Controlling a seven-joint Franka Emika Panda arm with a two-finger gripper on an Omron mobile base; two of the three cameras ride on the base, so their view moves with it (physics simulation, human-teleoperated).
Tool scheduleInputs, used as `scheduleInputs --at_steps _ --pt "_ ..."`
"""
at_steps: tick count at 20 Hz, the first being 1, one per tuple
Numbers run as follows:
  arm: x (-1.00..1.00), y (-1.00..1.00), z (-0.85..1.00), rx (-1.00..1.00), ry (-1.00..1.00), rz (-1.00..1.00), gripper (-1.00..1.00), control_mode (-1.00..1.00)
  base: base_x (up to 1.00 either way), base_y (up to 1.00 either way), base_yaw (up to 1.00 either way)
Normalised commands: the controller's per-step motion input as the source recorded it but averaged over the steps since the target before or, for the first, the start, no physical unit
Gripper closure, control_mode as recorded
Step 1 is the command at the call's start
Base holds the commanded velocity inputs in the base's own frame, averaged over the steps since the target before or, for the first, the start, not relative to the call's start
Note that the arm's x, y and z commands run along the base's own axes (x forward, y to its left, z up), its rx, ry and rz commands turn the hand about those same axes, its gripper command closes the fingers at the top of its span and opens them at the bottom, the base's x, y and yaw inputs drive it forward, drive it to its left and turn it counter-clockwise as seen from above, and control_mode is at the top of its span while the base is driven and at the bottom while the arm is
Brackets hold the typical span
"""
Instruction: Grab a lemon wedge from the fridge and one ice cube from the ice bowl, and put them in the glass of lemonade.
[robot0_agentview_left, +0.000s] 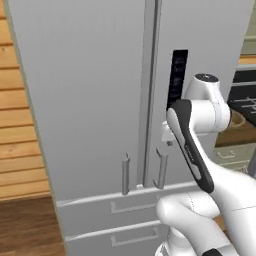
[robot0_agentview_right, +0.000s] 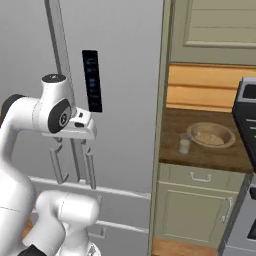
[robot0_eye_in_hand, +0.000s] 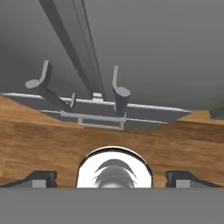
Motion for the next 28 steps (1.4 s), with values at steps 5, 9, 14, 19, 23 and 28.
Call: scheduleInputs --at_steps 5,9,14,19,23,28 --pt "0.0 0.0 0.0 0.0 0.0 0.0 -1.0 1.0 0.27 -1.0 0.0" --pt "0.0 0.0 0.0 0.0 0.0 0.0 -1.0 1.0 0.54 -1.0 0.03" --pt "0.0 0.0 0.0 0.0 0.0 0.0 -1.0 1.0 0.64 -1.0 0.09" --pt "0.0 0.0 0.0 0.0 0.0 0.0 -1.0 1.0 0.46 -0.85 0.04" --pt "0.0 0.0 0.0 0.0 0.0 0.0 -1.0 1.0 0.56 -0.31 0.0" --pt "0.52 0.09 -0.24 -0.05 0.2 0.0 -1.0 -1.0 0.15 -0.08 0.0"
